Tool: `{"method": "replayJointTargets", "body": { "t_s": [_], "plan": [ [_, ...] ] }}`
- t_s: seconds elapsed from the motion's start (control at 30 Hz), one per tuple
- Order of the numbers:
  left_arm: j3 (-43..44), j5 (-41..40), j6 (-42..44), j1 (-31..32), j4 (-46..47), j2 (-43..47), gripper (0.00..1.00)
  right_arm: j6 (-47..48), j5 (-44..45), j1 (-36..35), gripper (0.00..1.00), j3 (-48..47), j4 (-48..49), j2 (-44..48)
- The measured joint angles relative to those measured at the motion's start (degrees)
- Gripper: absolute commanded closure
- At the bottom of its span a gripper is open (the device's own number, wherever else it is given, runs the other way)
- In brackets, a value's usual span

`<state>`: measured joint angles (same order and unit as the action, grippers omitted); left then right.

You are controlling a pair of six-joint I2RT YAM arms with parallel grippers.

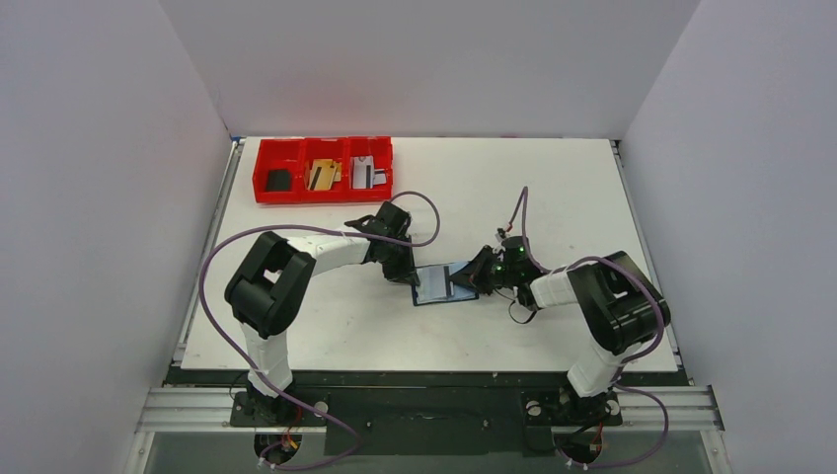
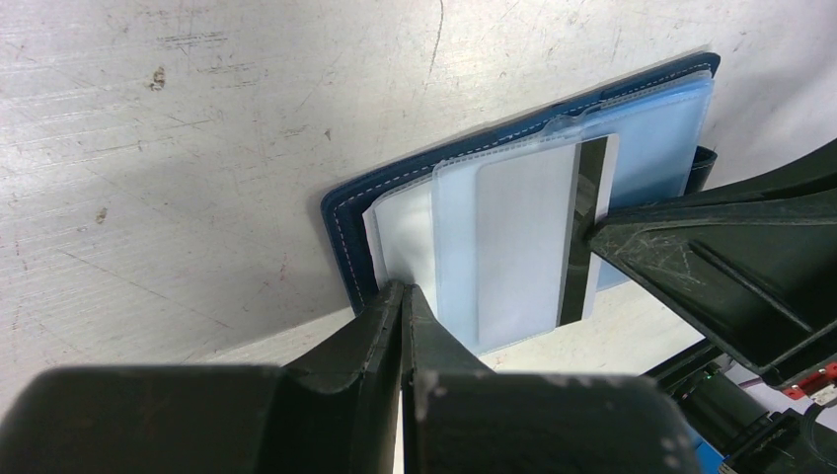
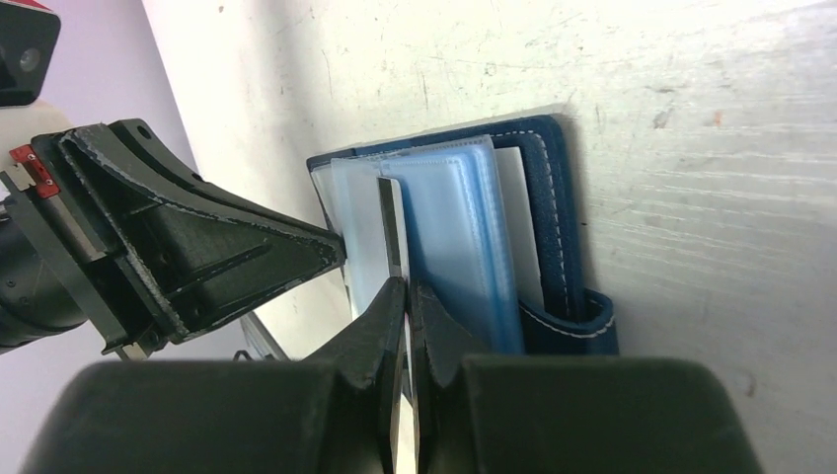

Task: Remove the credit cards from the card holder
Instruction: Remove the credit card from the card holder.

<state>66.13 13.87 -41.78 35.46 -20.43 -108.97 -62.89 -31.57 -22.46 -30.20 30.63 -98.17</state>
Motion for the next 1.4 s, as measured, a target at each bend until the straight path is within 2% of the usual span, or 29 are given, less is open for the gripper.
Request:
{"method": "replayJointTargets", "body": {
  "t_s": [1.0,1.13,1.17,1.27,1.4],
  "plan": [
    [0.5,-0.3,0.1,0.0,-0.7,0.3,1.00,8.3,2.6,4.2,1.00,0.0,-14.9,11.5],
    [2.2,-2.4,0.9,0.2,-3.5,0.3,0.86,8.4,2.6,4.5,1.00,0.0,-15.9,12.6],
    [2.9,-3.2,1.2,0.1,-4.4,0.3,0.73,8.4,2.6,4.5,1.00,0.0,-16.0,12.8],
    [4.8,-4.3,2.0,-0.3,-6.7,0.5,0.64,8.3,2.2,4.5,1.00,-0.1,-16.5,13.3],
    [5.3,-3.7,2.0,-1.5,-7.3,3.0,0.59,7.7,1.3,4.5,1.00,-0.6,-16.6,13.6]
  ]
}}
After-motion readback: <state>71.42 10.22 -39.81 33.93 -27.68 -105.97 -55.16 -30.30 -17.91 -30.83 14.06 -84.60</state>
